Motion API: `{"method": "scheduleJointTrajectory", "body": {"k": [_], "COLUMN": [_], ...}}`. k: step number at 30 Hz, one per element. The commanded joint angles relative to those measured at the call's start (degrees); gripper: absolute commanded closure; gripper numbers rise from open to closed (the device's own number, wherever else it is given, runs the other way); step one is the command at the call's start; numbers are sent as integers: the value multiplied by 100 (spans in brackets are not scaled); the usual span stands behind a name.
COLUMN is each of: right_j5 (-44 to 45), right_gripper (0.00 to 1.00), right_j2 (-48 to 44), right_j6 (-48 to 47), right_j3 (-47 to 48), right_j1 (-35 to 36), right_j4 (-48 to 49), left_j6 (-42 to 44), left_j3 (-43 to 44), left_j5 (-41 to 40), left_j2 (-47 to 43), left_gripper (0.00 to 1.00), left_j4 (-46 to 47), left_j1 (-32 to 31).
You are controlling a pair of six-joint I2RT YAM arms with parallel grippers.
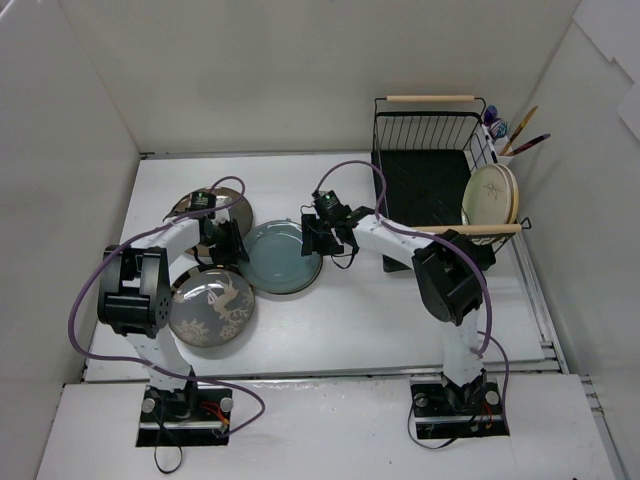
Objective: Load the plates into the dish rack
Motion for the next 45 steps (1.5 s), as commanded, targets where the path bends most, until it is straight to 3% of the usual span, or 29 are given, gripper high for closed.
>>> {"method": "scheduleJointTrajectory", "body": {"k": [1, 28, 45], "right_j5": [-36, -748, -950], "right_gripper": [47, 49, 52], "right_j2": [51, 455, 798], "right_j6": [-29, -328, -381], "right_j3": [192, 728, 956], "right_j1": [-21, 261, 375], "right_j4": [67, 67, 85], "left_j6": [81, 72, -271], "left_j3": [223, 197, -295], "left_j5": [192, 719, 2187], "left_j2": [-344, -889, -1021], "left_gripper": [73, 72, 67], "left_j4": [120, 120, 1051], "left_j1": [-26, -26, 27]}}
